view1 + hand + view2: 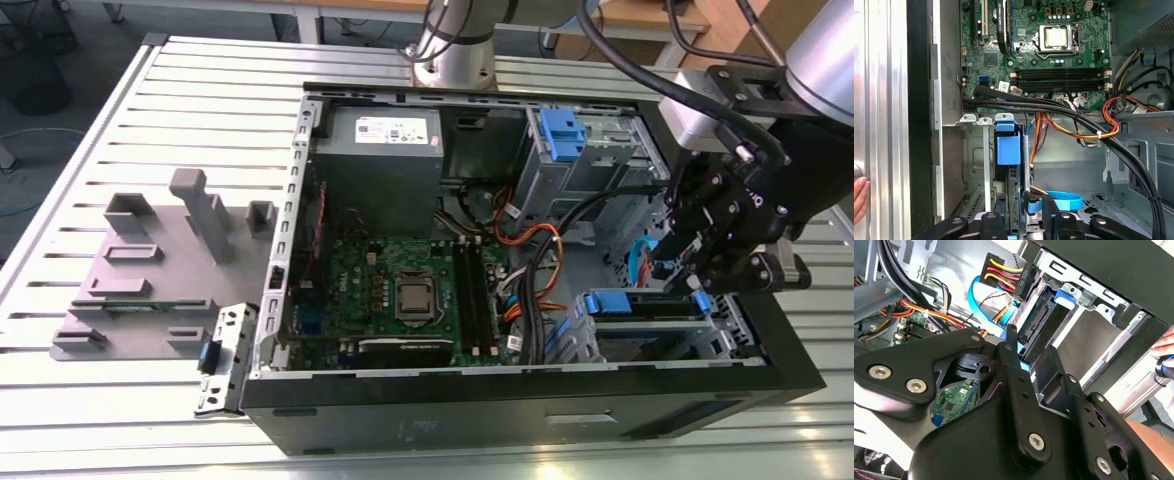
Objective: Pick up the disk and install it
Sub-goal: 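Insert the first disk wire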
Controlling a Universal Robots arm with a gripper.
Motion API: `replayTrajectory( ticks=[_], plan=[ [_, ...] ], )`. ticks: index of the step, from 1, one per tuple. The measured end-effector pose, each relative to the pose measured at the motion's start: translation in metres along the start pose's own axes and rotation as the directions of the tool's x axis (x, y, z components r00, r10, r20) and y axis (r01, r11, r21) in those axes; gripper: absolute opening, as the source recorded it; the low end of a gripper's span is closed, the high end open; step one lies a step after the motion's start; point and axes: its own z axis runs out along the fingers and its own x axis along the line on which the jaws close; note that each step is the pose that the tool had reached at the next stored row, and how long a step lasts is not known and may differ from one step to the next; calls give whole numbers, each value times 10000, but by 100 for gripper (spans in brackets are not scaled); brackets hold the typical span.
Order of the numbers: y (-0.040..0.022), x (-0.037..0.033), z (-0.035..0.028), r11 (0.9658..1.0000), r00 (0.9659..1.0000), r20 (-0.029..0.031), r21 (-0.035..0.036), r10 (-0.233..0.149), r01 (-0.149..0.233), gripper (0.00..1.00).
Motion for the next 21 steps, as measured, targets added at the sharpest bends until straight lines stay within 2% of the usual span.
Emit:
replayTrajectory(
  ticks=[5,14,21],
  plan=[
    [1,0,4,10000,10000,4,0,0,0,42],
    [71,3,5,10000,10000,4,22,0,0,42],
    [87,3,6,10000,10000,5,25,1,-1,42]
  ],
)
